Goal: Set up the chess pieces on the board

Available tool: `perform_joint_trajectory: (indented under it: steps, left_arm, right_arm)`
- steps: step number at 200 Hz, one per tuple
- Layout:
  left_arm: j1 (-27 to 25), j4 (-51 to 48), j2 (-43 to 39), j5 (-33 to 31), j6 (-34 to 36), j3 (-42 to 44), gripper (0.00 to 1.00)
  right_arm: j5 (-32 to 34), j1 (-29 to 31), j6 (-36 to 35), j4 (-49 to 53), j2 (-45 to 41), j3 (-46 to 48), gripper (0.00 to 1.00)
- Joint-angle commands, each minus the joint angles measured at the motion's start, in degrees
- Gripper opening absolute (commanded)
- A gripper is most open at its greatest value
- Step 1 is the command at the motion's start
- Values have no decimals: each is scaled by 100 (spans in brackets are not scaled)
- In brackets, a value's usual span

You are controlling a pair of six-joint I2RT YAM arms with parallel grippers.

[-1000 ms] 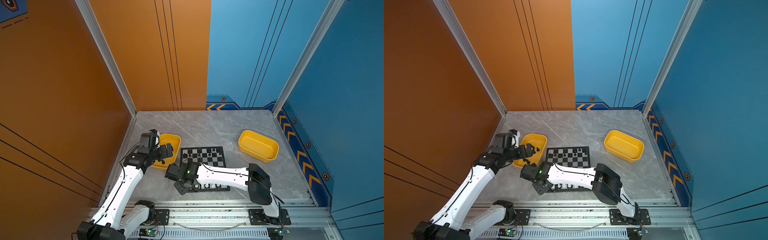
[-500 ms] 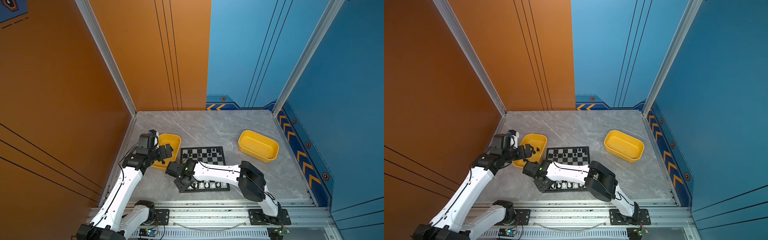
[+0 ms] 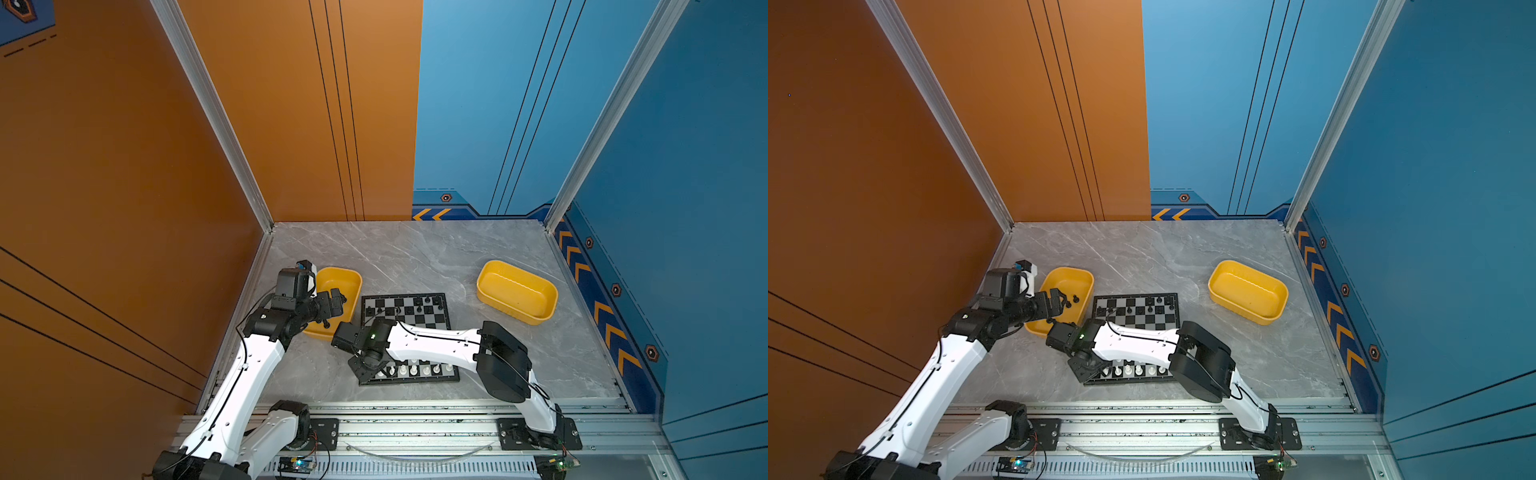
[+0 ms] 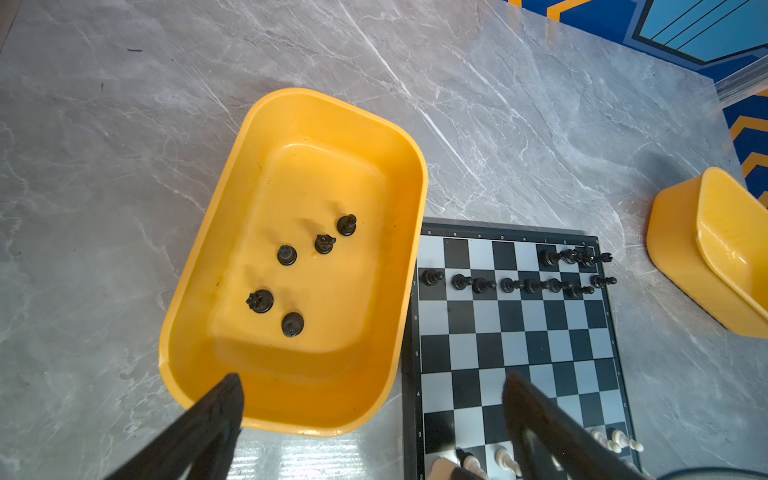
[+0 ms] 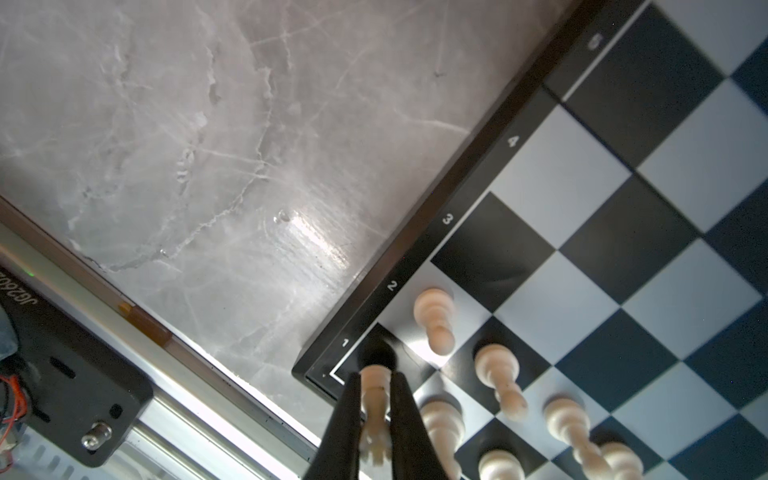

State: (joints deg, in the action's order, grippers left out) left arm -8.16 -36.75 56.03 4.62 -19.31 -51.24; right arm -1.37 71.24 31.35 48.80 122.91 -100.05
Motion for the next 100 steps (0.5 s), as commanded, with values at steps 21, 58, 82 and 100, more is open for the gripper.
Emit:
perform_joint_trajectory:
  steps: [21,58,82,100]
  left_arm:
    - [68,-112,-85,111,71,104,98]
    - [76,-114,-119,124,62,97,98]
    - [76,-113,-112,110,58,74,98]
    - [85,-113,-78,112,51,46,98]
  right_arm:
    - [56,-22,2,-2,40,109,23]
    - [58,-23,2,5,-38,82,26]
    - [132,-32,-20,24,-195,56,30]
    - [202,-74,-49,85,-312,-13,31]
